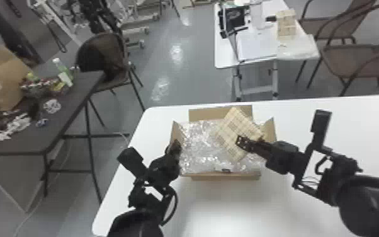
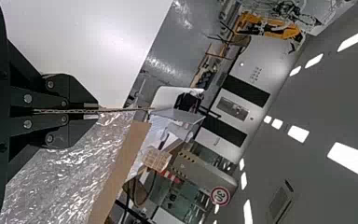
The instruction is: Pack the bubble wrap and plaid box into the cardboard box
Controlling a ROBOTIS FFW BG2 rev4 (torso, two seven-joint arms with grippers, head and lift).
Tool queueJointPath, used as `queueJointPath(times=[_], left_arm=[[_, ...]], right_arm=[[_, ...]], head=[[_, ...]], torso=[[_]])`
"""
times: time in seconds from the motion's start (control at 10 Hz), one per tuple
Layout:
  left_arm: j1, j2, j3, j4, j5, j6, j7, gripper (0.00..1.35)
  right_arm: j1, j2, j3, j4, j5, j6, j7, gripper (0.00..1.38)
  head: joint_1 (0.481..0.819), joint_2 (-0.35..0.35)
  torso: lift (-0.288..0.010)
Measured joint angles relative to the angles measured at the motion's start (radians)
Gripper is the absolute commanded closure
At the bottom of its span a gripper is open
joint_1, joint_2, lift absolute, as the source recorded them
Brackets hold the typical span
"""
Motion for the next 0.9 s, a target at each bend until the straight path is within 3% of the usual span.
queueJointPath(times=[0.1,0.2,0.3,0.4,0.6,0.9], left_arm=[[-0.003,0.002,-0.005,0.003,0.001,0.0,0.0,1.21],[-0.004,0.003,-0.008,0.004,0.004,-0.002,0.0,1.21],[-0.004,0.004,-0.009,0.005,0.006,-0.003,0.0,1.21],[-0.003,0.004,-0.009,0.005,0.011,-0.005,0.0,1.21],[-0.002,0.005,-0.008,0.005,0.017,-0.008,0.0,1.21],[0.0,0.007,-0.002,0.005,0.02,-0.013,0.0,1.21]], right_arm=[[-0.019,0.0,0.015,0.034,-0.013,-0.022,0.009,0.7],[-0.028,0.0,0.022,0.042,-0.006,-0.043,0.008,0.38],[-0.031,0.0,0.024,0.04,0.005,-0.054,0.006,0.15],[-0.033,0.0,0.024,0.038,0.01,-0.057,0.004,0.08],[-0.014,0.0,0.01,0.009,0.015,-0.067,-0.003,0.12],[0.097,0.0,-0.156,-0.19,0.25,-0.074,-0.006,0.12]], head=[[0.695,0.35],[0.695,0.35],[0.695,0.35],[0.695,0.35],[0.695,0.35],[0.695,0.35]], torso=[[-0.044],[-0.044],[-0.044],[-0.044],[-0.044],[-0.044]])
